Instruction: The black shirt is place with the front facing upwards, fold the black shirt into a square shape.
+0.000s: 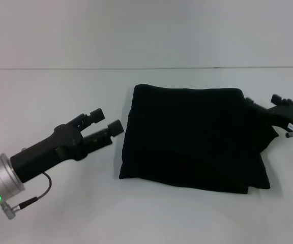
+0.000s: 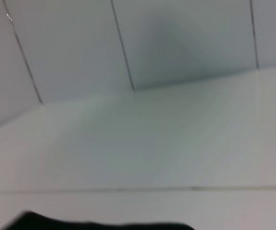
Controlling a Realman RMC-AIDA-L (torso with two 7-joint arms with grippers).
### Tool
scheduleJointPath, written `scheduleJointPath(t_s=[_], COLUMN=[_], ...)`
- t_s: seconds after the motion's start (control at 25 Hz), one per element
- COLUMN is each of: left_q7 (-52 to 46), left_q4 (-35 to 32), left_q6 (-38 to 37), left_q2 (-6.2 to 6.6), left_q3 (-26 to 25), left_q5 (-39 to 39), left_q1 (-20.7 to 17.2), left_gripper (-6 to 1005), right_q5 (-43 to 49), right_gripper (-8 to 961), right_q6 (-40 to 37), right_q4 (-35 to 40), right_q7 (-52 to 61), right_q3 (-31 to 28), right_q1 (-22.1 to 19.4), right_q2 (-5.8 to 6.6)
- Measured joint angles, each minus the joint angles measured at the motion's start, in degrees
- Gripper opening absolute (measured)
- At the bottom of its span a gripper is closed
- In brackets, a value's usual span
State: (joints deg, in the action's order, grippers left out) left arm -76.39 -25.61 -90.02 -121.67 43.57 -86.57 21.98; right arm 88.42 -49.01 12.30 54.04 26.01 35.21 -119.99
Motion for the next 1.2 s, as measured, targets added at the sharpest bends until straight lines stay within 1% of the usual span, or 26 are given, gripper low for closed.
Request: scheduleJointPath(t_s=[0.12,0.16,0.28,0.32,0.4,0.48,0.52,0.6,0.72,0.96,1.12,1.2], left_q7=[-6.9,-10.0,-20.6,-23.7,-33.4,-40.5,-43.6,-47.9,-51.1,-53.8,-54.8,-55.0], left_q4=[-0.1,-0.3,-0.2,0.0,0.1,0.1,0.1,0.1,0.1,0.5,0.5,0.5], left_q6=[1.5,2.4,4.8,5.6,8.3,10.6,11.6,13.4,16.3,22.3,26.3,28.2], left_q2=[0.69,1.15,3.24,3.72,5.19,6.09,6.27,6.27,5.66,3.91,2.38,1.84], left_q3=[0.0,0.4,1.9,2.1,2.3,2.3,2.3,2.4,2.4,2.4,2.5,2.9], left_q5=[-0.4,-0.8,-3.9,-5.1,-8.9,-12.0,-13.5,-16.0,-18.2,-22.3,-24.5,-24.8], left_q1=[0.8,1.2,3.4,4.0,6.3,8.0,8.9,10.4,12.1,15.3,16.0,16.1], left_gripper=[937,937,937,937,937,936,936,936,936,934,933,933], right_q5=[0.0,0.4,3.0,4.0,5.9,8.1,9.3,12.0,14.6,14.9,15.0,15.0], right_gripper=[914,914,914,914,914,914,914,914,914,914,914,914], right_q6=[-8.9,-12.0,-22.2,-25.3,-29.9,-33.4,-34.6,-36.6,-37.5,-38.3,-38.6,-38.9], right_q4=[1.3,1.6,3.9,4.6,5.2,5.3,5.3,5.3,4.8,3.8,3.8,3.9], right_q7=[-0.4,-0.8,-2.7,-3.2,-4.4,-6.1,-7.0,-9.3,-12.2,-13.8,-13.8,-13.8], right_q3=[0.5,1.0,3.3,4.1,5.2,5.7,5.7,5.8,5.8,5.8,5.8,5.8], right_q1=[-2.9,-3.9,-8.1,-9.4,-11.9,-14.1,-15.0,-16.4,-17.8,-19.8,-20.2,-20.4], right_q2=[0.2,0.25,0.33,0.35,0.35,0.39,0.4,0.34,0.2,0.29,0.42,0.42])
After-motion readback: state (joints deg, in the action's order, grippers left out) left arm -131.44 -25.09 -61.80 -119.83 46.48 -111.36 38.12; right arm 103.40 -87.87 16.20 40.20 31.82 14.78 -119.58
